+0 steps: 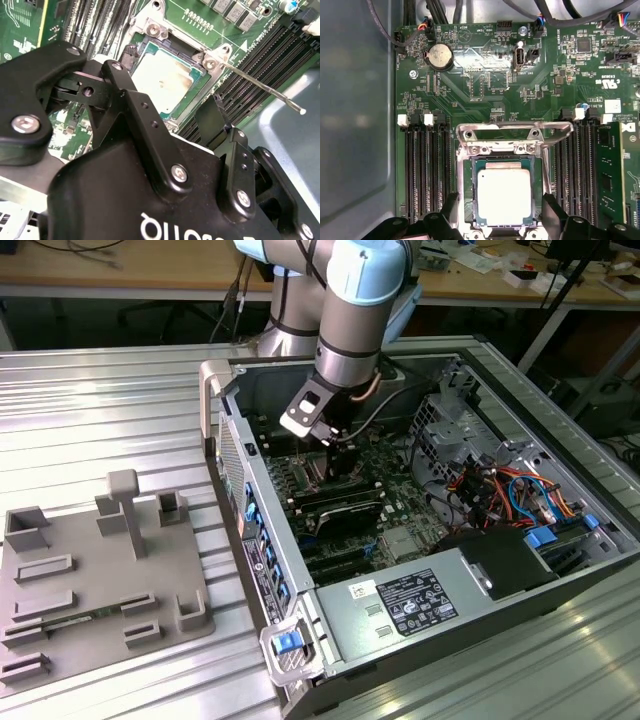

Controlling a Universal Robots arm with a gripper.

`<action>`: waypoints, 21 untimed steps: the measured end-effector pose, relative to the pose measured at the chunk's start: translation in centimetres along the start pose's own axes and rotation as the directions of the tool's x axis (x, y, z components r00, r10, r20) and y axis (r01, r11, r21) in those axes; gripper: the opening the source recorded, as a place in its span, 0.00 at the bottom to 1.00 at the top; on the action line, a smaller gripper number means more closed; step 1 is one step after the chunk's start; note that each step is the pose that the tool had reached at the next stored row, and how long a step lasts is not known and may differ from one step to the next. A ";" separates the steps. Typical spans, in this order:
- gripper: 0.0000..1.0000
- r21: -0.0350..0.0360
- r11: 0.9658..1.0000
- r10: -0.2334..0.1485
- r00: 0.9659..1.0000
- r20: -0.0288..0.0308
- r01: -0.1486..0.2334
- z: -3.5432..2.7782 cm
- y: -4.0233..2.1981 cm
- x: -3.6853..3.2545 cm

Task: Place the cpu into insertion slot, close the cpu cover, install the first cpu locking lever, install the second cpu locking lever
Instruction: 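Place the cpu into insertion slot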

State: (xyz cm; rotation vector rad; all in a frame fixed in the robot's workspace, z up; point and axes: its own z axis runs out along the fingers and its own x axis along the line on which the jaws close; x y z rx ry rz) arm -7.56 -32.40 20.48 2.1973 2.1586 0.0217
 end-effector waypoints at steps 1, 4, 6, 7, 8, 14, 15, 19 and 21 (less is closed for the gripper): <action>0.76 0.000 1.000 0.000 1.000 0.001 0.000 -0.04 0.05 -0.01; 0.76 0.001 1.000 0.000 1.000 0.004 0.000 -0.23 0.12 -0.01; 0.76 0.001 1.000 0.000 1.000 0.004 0.000 -0.42 0.15 -0.02; 0.76 0.001 1.000 0.000 1.000 0.004 0.000 -0.48 0.16 -0.02; 0.76 0.001 1.000 0.000 1.000 0.004 0.000 -0.53 0.16 -0.02; 0.76 0.002 1.000 0.000 1.000 0.006 0.000 -0.95 0.27 -0.04; 0.76 0.003 1.000 0.000 1.000 0.006 0.000 -1.05 0.29 -0.04; 0.67 0.006 1.000 -0.001 1.000 0.006 0.001 -1.43 0.41 -0.05; 0.55 0.008 1.000 -0.001 1.000 0.007 0.001 -1.71 0.48 -0.06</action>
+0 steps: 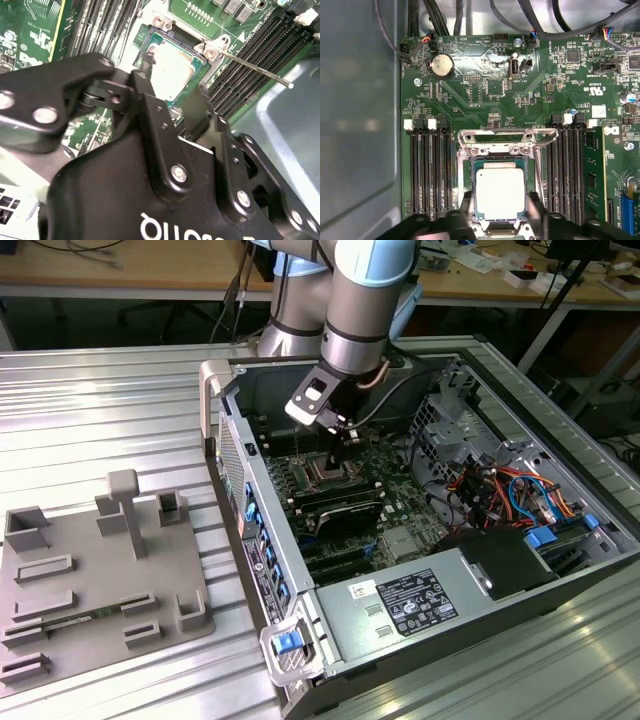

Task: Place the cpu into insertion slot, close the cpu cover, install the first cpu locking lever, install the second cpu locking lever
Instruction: 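Place the cpu into insertion slot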

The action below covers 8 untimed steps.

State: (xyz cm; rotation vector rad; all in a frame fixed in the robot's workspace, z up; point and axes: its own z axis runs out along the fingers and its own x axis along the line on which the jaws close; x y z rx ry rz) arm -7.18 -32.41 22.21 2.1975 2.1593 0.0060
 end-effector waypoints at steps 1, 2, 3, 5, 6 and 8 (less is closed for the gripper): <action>0.49 0.001 1.000 0.000 1.000 0.000 0.000 -0.08 0.03 0.00; 0.43 0.001 1.000 0.000 1.000 0.000 0.000 -0.13 0.06 0.00; 0.37 0.002 1.000 0.000 1.000 0.000 0.000 -0.18 0.09 0.00; 0.31 0.003 1.000 0.000 1.000 0.001 0.000 -0.31 0.15 -0.01; 0.25 0.003 1.000 0.000 1.000 0.002 0.000 -0.37 0.18 -0.01; 0.13 0.004 1.000 0.000 1.000 0.004 0.000 -0.52 0.23 -0.02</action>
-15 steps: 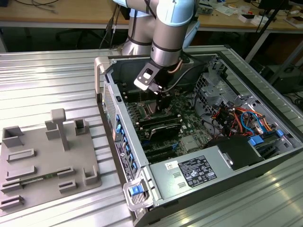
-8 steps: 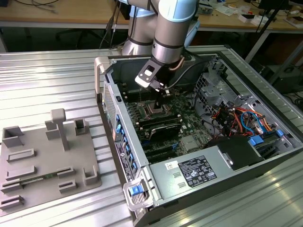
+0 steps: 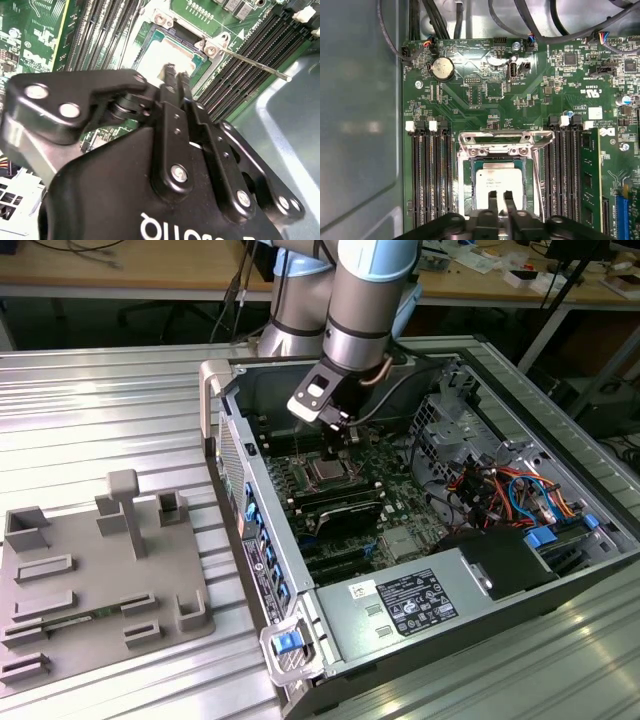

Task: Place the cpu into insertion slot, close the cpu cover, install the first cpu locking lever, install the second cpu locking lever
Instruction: 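Place the cpu into insertion slot, then close the cpu cover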

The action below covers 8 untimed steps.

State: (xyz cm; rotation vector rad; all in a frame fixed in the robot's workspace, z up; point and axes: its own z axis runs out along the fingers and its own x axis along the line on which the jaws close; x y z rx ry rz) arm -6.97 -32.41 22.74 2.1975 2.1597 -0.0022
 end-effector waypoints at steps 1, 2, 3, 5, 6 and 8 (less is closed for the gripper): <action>0.13 0.000 1.000 0.000 1.000 0.001 0.000 -0.02 0.01 0.00; 0.13 0.000 1.000 0.000 1.000 0.001 0.000 -0.02 0.01 0.00; 0.11 0.000 1.000 0.000 1.000 0.002 0.000 -0.02 0.01 0.00; 0.11 0.000 1.000 0.000 1.000 0.002 0.000 -0.03 0.01 0.00; 0.11 0.000 1.000 0.000 1.000 0.002 0.000 -0.03 0.02 0.00; 0.11 0.000 1.000 0.000 1.000 0.002 0.000 -0.03 0.02 0.00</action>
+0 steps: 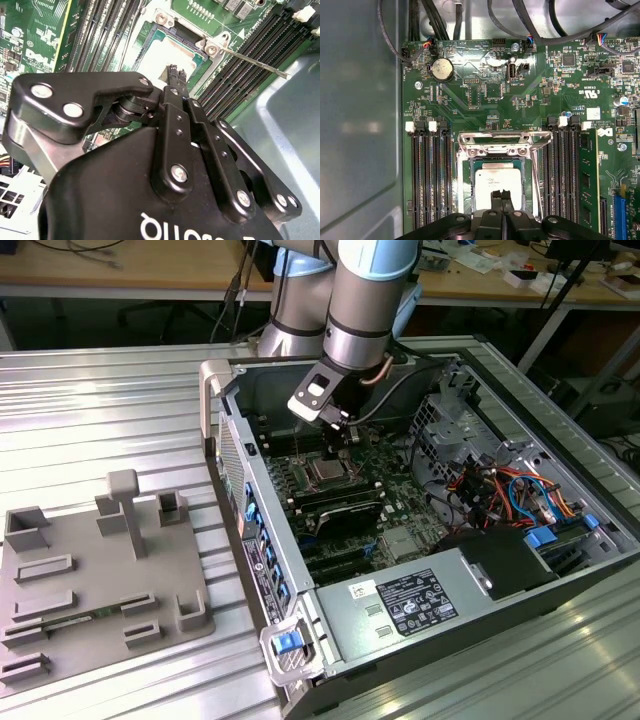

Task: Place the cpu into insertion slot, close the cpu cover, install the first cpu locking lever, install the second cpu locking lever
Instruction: 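Close the cpu cover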

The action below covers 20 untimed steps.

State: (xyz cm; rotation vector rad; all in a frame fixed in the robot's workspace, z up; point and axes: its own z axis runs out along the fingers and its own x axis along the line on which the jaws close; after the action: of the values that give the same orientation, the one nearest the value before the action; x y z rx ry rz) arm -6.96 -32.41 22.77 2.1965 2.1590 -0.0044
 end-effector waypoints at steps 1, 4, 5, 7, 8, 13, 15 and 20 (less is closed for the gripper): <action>0.11 0.000 1.000 0.000 1.000 0.000 0.000 0.00 0.00 0.00; 0.11 0.000 1.000 0.000 1.000 0.000 0.000 0.00 0.00 0.00; 0.11 0.000 1.000 0.000 1.000 0.000 0.000 0.00 0.00 0.00; 0.11 0.000 1.000 0.000 1.000 0.000 0.000 0.10 -0.01 0.01; 0.11 0.000 1.000 0.000 1.000 0.000 0.000 0.24 -0.05 0.01; 0.11 0.003 1.000 0.000 1.000 0.000 0.000 1.07 -0.10 0.05; 0.11 0.005 1.000 0.000 1.000 0.000 0.000 1.33 -0.11 0.06; 0.11 0.007 1.000 0.000 1.000 -0.001 0.000 1.49 -0.11 0.07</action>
State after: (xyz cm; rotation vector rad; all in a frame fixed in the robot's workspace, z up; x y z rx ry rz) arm -7.01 -32.41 21.28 2.2003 2.1632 -0.0115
